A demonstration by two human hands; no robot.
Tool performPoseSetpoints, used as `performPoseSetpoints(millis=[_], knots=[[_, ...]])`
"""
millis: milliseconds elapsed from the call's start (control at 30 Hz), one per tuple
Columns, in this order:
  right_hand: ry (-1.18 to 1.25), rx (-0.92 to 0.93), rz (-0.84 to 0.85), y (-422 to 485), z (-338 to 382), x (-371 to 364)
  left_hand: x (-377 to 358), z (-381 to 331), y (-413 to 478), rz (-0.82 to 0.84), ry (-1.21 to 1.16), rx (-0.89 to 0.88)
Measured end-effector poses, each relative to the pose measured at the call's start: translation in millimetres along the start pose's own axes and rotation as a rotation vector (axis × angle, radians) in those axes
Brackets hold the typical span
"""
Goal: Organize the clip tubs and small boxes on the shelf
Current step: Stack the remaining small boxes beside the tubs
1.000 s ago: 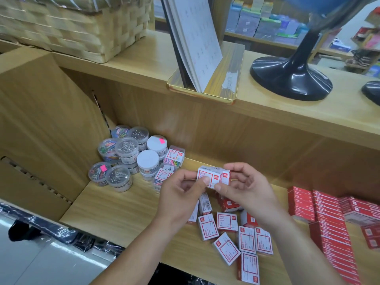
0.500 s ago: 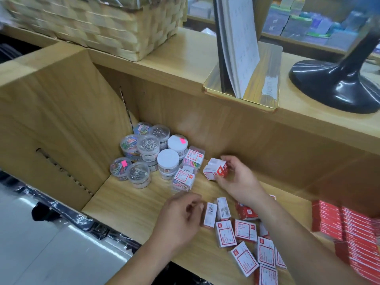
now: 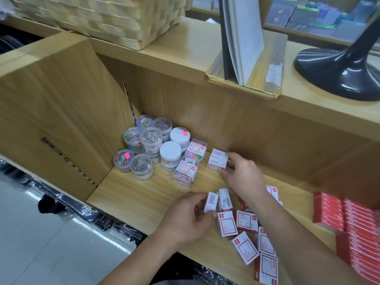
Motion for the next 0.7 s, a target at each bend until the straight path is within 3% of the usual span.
performPoseSetpoints(millis=[167, 267, 400, 567, 700], knots=[[0.015, -0.003, 0.014, -8, -3, 32, 14, -6, -4, -0.213, 0.223, -0.081], [0.165, -0.003, 0.037, -16, -7, 26, 15, -4, -4, -0.218, 0.203, -0.113], [0.174, 0.016, 0.113, -15, -5, 6, 22, -2, -3, -0.229, 0.091, -0.111], [0.157, -0.028, 0.072, 1, -6, -4, 40, 1, -5, -0.182, -0.239, 0.028], [0.149, -0.049, 0.015, 7, -10, -8, 48, -2, -9, -0.174, -0.301, 0.034]])
Point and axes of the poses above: each hand's wrist, its own y-axis towards the middle knuckle, its own x-axis out of the back of the hand, z = x × y, the point moved 8 cm from there along y, towards the middle knuckle, and after that the axes turned 15 degrees about x, right-handed, at the moved point
